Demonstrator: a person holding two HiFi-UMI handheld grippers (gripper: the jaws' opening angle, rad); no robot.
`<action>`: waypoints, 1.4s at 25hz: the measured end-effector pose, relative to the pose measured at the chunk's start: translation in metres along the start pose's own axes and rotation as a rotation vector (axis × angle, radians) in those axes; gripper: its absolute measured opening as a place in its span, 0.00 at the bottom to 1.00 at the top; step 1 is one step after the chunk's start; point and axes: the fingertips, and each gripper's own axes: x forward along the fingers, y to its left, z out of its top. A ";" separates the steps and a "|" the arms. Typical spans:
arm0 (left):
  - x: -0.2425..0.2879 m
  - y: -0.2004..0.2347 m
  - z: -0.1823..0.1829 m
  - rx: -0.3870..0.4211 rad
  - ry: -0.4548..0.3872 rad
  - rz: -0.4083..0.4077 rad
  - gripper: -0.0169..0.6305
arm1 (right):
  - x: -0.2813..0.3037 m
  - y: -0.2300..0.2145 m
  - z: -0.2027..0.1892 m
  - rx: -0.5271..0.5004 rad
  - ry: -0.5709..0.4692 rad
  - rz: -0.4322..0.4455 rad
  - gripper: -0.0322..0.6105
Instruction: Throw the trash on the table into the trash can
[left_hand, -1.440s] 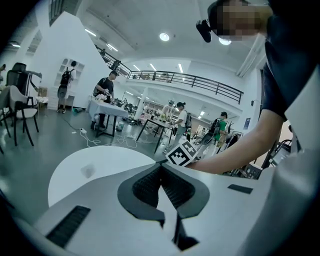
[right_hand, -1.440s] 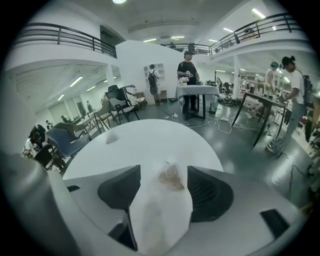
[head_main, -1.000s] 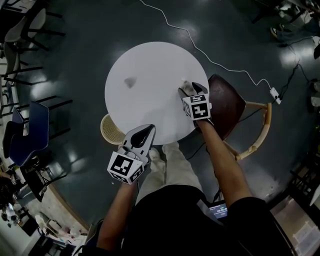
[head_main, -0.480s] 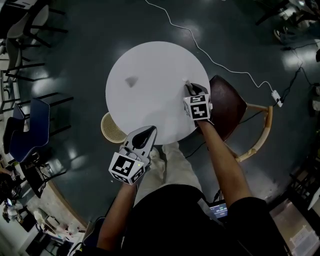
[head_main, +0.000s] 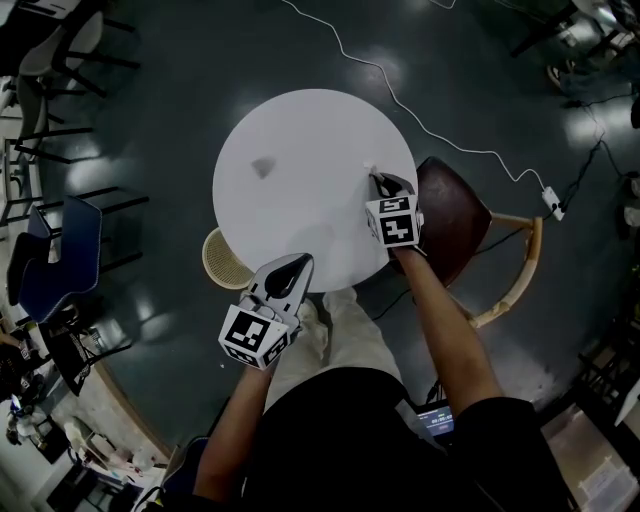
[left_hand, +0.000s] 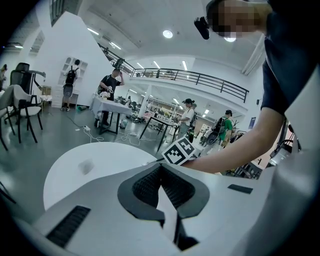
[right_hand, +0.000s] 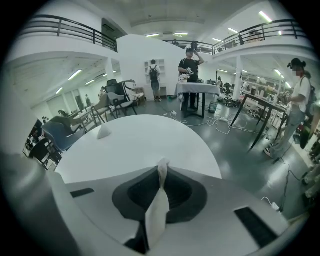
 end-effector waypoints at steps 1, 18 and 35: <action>0.001 -0.001 0.001 0.002 -0.001 0.001 0.05 | -0.002 0.000 0.000 0.000 -0.003 0.002 0.11; -0.011 0.005 0.016 0.001 -0.046 0.064 0.05 | -0.053 0.024 0.034 -0.031 -0.119 0.082 0.10; -0.054 0.046 0.033 0.001 -0.126 0.165 0.05 | -0.106 0.132 0.096 -0.154 -0.280 0.228 0.10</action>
